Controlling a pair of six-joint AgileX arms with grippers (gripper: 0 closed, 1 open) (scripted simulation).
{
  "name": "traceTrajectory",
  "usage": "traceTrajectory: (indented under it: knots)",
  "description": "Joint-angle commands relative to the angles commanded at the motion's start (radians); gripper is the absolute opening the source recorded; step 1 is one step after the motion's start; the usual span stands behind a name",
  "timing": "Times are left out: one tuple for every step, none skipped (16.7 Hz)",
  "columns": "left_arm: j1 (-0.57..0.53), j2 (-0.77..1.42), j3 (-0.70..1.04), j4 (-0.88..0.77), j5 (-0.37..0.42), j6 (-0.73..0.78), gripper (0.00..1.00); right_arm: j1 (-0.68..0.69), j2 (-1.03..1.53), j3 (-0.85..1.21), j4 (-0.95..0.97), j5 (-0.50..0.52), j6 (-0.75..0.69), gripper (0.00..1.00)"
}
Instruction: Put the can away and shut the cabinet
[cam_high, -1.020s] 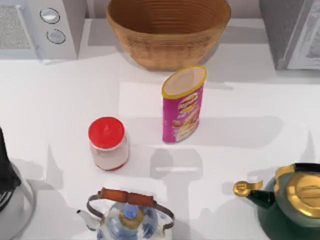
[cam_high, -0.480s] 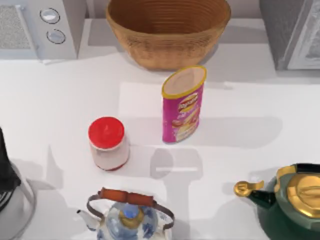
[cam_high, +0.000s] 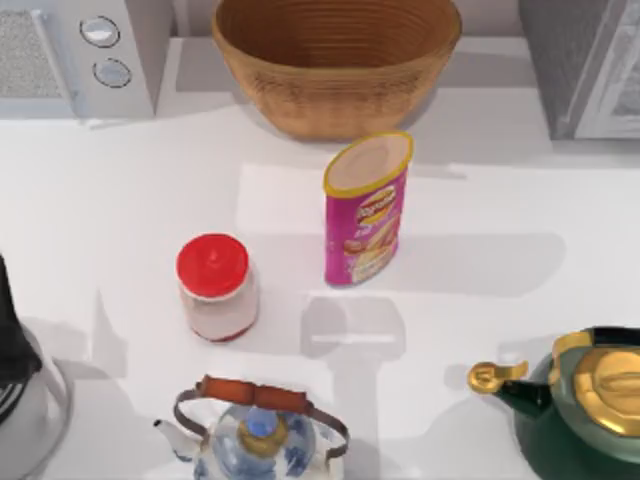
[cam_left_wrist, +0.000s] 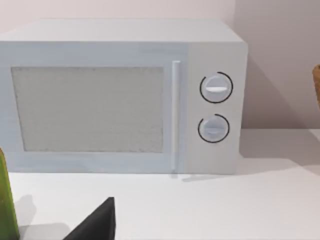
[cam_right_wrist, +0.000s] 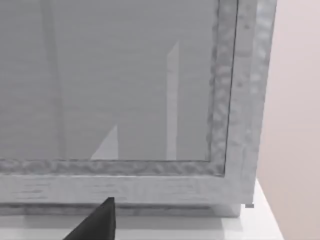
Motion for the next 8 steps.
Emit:
traceTrajectory:
  knots:
    - [0.0,0.0,0.0,0.0,0.0,0.0,1.0,-0.006,0.014,0.0,0.007,-0.004,-0.001,1.0]
    - [0.0,0.0,0.0,0.0,0.0,0.0,1.0,-0.008,0.018,0.0,0.009,-0.005,-0.001,1.0]
    - [0.0,0.0,0.0,0.0,0.0,0.0,1.0,-0.008,0.018,0.0,0.009,-0.005,-0.001,1.0]
    - [0.0,0.0,0.0,0.0,0.0,0.0,1.0,-0.008,0.018,0.0,0.009,-0.005,-0.001,1.0]
    - [0.0,0.0,0.0,0.0,0.0,0.0,1.0,-0.008,0.018,0.0,0.009,-0.005,-0.001,1.0]
    - [0.0,0.0,0.0,0.0,0.0,0.0,1.0,-0.003,0.016,-0.004,0.006,-0.003,0.0,1.0]
    - [0.0,0.0,0.0,0.0,0.0,0.0,1.0,-0.003,0.016,-0.003,0.005,-0.003,0.0,1.0]
    - [0.0,0.0,0.0,0.0,0.0,0.0,1.0,-0.004,0.016,0.008,-0.004,-0.004,0.0,1.0]
